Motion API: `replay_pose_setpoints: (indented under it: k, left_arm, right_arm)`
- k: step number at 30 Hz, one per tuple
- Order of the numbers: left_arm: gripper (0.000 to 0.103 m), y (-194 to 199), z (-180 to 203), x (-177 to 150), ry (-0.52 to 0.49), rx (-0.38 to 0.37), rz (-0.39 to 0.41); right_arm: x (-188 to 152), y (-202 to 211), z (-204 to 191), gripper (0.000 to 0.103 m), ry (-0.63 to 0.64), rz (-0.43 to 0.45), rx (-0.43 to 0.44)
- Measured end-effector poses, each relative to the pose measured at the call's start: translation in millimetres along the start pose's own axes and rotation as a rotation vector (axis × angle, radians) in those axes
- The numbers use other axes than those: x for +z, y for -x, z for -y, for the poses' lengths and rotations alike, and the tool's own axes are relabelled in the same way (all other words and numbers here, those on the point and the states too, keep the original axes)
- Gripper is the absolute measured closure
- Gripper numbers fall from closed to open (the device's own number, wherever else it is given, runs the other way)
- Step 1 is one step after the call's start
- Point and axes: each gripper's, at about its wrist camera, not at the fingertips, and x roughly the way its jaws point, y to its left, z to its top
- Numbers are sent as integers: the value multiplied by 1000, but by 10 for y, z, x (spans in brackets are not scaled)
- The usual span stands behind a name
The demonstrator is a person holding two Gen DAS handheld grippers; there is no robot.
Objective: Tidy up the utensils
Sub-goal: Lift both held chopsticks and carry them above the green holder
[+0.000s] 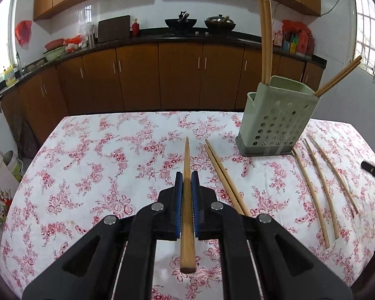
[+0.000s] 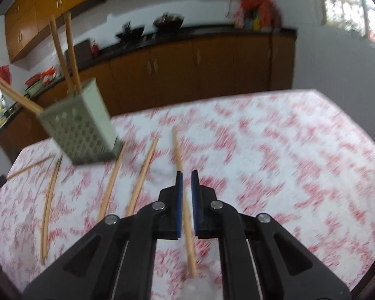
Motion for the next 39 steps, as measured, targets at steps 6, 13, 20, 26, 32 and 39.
replay_pose_setpoints:
  k: [6,13,20,26,32,39]
  left_arm:
    - [95,-70,-23,-100,18,-1,-33]
    - [95,-70,-30,-96,27,0,-34]
    - [95,3,-36,-37,27,-2,-8]
    - [95,94,-60,36,45,0,29]
    - [95,228,-89,131,57,-5,90]
    - [95,378,-137,267,80,-17,172]
  right_arm:
    - [-311,-319,-77,80,64,-137,-44]
    - [-450,-372,-163,95,127,-140,-79]
    - [-299,-118,-114,95,97,-52,-45]
    - [-50,234,-77,95,72,82,-18]
    - [186,454,-47,95,31,190,6]
    - [373,613,-70,95,21,266,17]
